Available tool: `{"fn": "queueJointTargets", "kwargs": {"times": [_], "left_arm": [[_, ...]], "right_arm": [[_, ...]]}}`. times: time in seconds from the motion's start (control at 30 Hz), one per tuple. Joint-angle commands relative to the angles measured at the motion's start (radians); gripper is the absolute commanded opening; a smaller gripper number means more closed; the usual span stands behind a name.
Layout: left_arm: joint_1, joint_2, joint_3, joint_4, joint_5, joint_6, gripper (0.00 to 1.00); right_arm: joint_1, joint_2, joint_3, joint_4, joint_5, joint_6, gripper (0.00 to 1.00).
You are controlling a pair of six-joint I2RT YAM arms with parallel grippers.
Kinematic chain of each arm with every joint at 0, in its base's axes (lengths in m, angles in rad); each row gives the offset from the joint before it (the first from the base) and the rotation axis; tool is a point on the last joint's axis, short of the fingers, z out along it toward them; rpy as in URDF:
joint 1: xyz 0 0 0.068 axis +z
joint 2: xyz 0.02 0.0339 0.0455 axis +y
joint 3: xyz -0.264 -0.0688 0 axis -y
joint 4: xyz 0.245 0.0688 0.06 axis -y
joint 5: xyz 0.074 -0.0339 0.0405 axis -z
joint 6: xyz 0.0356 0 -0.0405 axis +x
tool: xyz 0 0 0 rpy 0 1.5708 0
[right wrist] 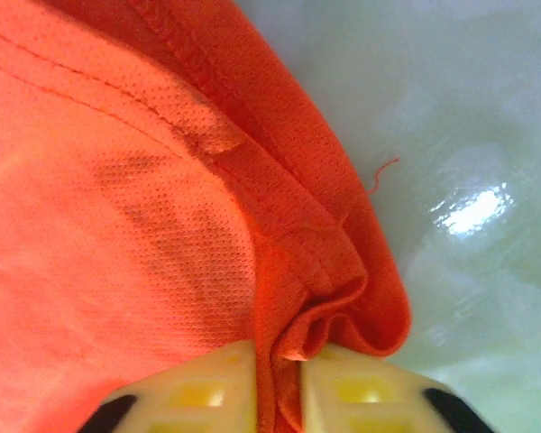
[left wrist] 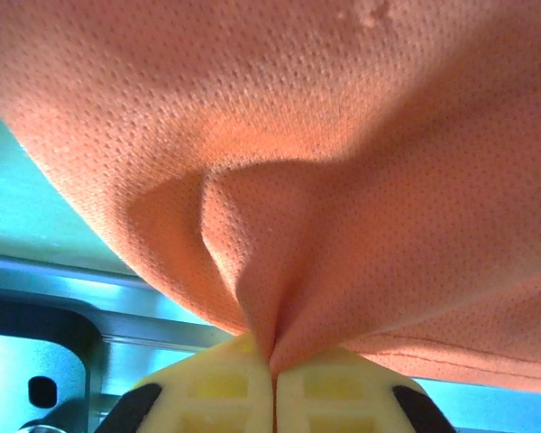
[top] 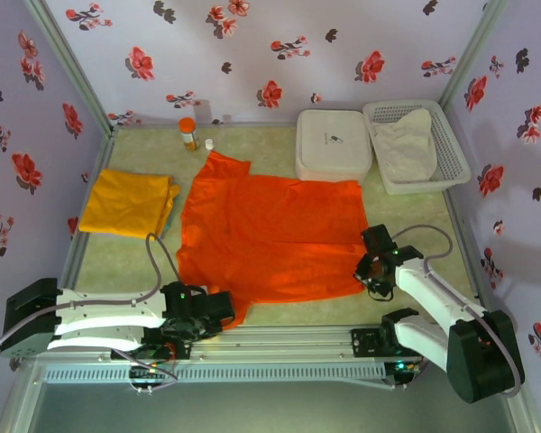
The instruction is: Fold and stack the t-shirts
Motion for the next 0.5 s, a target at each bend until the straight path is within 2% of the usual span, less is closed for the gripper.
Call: {"fn": "queueJointTargets", "kwargs": {"times": [0.0, 0.03, 0.17, 0.33, 0.47], "left_arm": [[0.003, -0.022, 0.015, -0.06, -0.105, -0.017, 0.0], [0.011, -0.034, 0.029, -0.078, -0.119, -0.01, 0.0], [0.092, -0.11, 0.118, -0.162, -0.138, 0.073, 0.0], [0.193, -0.186, 0.29, -0.295, -0.229, 0.195, 0.0], [0.343, -0.158, 0.481, -0.389, -0.291, 0.43, 0.0]], "right_arm": [[0.007, -0.014, 0.0, 0.017, -0.009, -0.004, 0.06], [0.008, -0.02, 0.009, 0.015, -0.011, -0.009, 0.0], [0.009, -0.083, 0.071, -0.018, 0.017, -0.029, 0.0], [0.009, -0.206, 0.169, -0.007, 0.074, -0.08, 0.0], [0.008, -0.207, 0.271, 0.031, 0.101, -0.166, 0.0]]}}
